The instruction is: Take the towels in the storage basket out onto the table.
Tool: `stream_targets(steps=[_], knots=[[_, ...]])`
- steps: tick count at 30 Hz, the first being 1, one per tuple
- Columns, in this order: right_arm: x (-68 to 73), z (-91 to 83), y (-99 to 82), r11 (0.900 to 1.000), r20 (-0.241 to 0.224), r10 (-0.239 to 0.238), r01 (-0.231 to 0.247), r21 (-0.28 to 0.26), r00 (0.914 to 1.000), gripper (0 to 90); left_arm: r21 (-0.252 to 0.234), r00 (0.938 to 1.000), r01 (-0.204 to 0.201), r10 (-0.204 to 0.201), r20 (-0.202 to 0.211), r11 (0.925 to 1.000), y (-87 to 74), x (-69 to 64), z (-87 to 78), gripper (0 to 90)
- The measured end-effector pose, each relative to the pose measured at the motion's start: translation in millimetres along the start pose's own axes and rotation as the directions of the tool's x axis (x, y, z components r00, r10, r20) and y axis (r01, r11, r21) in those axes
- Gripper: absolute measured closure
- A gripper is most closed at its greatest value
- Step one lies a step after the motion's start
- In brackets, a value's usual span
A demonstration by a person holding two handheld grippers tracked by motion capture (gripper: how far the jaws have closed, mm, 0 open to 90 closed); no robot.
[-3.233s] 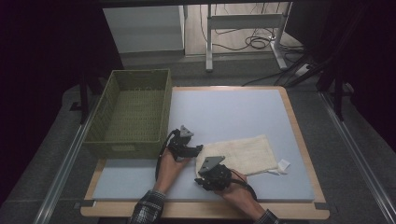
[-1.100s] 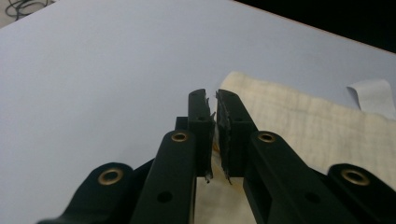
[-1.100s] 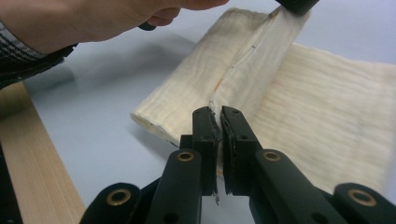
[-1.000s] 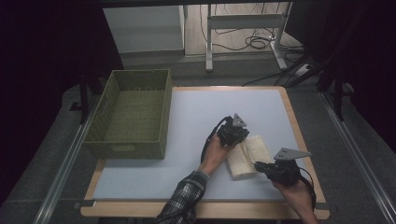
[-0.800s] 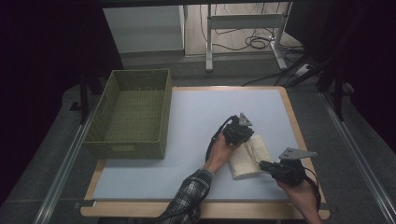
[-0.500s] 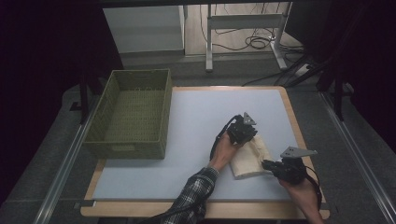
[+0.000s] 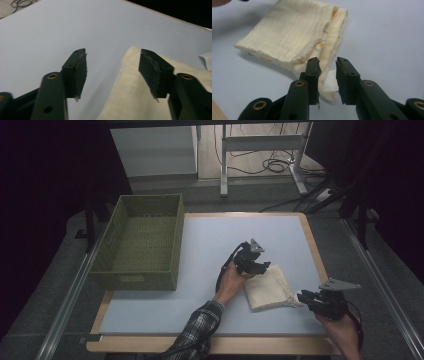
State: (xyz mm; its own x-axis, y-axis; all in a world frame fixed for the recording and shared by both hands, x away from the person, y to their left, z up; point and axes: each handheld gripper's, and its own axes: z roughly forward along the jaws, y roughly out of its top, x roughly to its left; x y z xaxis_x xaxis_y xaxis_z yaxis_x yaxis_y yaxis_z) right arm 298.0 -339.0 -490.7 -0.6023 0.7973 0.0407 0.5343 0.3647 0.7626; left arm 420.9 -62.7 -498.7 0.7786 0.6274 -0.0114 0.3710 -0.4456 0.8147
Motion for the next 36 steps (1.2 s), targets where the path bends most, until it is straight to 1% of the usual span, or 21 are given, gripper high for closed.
stream_targets(steps=[3,5,6,8,9,11,14,16,17,18,20,21,25,27,29,32,34,35,36], knots=[[1.0,4.5,12.9,0.9998,-0.008,-0.010,0.010,-0.015,0.9999,69.1,0.005,0.9998,0.014,-0.014,-0.017,0.9999,-8.3,4.5,-7.8,30.6],[2.1,14.2,23.6,0.9998,-0.015,-0.017,0.017,-0.010,0.9997,67.9,0.000,0.9995,0.020,-0.020,-0.026,0.9998,-13.3,7.1,-12.7,28.7],[2.5,19.0,27.5,0.9998,-0.020,-0.016,0.016,-0.012,0.9997,67.2,-0.001,0.9992,0.028,-0.028,-0.026,0.9996,-16.9,9.1,-15.9,26.3],[3.4,32.6,37.3,0.9998,-0.030,-0.018,0.018,0.000,0.9994,65.9,0.004,0.9987,0.038,-0.038,-0.034,0.9993,-22.6,12.2,-20.5,23.2],[3.8,41.6,42.7,0.9995,-0.028,-0.029,0.029,0.011,0.9992,65.1,0.005,0.9986,0.038,-0.038,-0.036,0.9993,-24.8,13.4,-22.2,22.2],[4.4,55.3,49.0,0.9993,-0.023,-0.031,0.031,0.022,0.9993,64.7,0.010,0.9982,0.046,-0.046,-0.040,0.9989,-31.2,16.7,-26.5,21.2],[2.7,73.3,53.5,0.9983,-0.027,-0.013,0.015,0.057,0.9995,65.5,0.012,0.9974,0.055,-0.055,-0.047,0.9984,-38.2,20.5,-31.4,20.8],[2.2,82.6,53.0,0.9955,-0.018,-0.014,0.016,0.093,0.9997,74.2,0.008,0.9970,0.063,-0.062,-0.047,0.9980,-41.5,22.5,-33.5,20.8],[2.1,85.5,52.2,0.9940,-0.013,-0.021,0.022,0.107,0.9997,82.2,0.007,0.9967,0.066,-0.066,-0.047,0.9978,-43.0,23.4,-34.7,20.8],[2.4,88.5,50.8,0.9921,-0.007,-0.021,0.022,0.123,0.9997,87.1,0.005,0.9964,0.070,-0.070,-0.047,0.9975,-44.5,24.3,-35.8,20.8],[2.4,89.8,49.2,0.9924,-0.014,-0.015,0.017,0.122,0.9998,88.8,0.004,0.9963,0.074,-0.074,-0.044,0.9972,-46.0,24.9,-37.3,20.8],[3.0,88.3,49.8,0.9920,-0.013,-0.022,0.023,0.124,0.9997,89.0,0.002,0.9961,0.075,-0.075,-0.046,0.9972,-46.5,24.9,-38.2,20.8],[6.5,71.7,56.9,0.9952,0.014,-0.047,0.046,0.087,0.9988,89.0,-0.006,0.9961,0.076,-0.076,-0.046,0.9971,-45.7,23.7,-40.1,20.8],[5.6,62.6,61.0,0.9966,0.031,-0.053,0.051,0.065,0.9981,89.0,-0.012,0.9962,0.075,-0.076,-0.042,0.9971,-44.4,22.4,-40.5,20.8],[2.5,57.3,64.0,0.9971,0.048,-0.052,0.049,0.058,0.9975,89.0,-0.020,0.9963,0.076,-0.076,-0.040,0.9970,-43.1,20.6,-40.3,20.4],[-3.9,59.5,63.0,0.9978,0.054,-0.033,0.029,0.059,0.9980,88.9,-0.021,0.9966,0.074,-0.074,-0.035,0.9971,-42.4,18.7,-38.6,20.4],[-7.4,68.5,58.1,0.9969,0.016,-0.014,0.013,0.078,0.9998,88.3,-0.011,0.9967,0.070,-0.070,-0.040,0.9975,-42.8,18.1,-36.6,20.4],[-7.9,73.4,55.3,0.9958,0.005,-0.012,0.012,0.091,0.9999,88.0,-0.007,0.9967,0.070,-0.070,-0.042,0.9976,-43.2,18.3,-36.2,20.4],[-7.9,77.1,52.8,0.9940,0.008,-0.018,0.017,0.108,0.9998,87.4,-0.007,0.9967,0.070,-0.070,-0.042,0.9976,-43.2,18.3,-36.2,20.4]])
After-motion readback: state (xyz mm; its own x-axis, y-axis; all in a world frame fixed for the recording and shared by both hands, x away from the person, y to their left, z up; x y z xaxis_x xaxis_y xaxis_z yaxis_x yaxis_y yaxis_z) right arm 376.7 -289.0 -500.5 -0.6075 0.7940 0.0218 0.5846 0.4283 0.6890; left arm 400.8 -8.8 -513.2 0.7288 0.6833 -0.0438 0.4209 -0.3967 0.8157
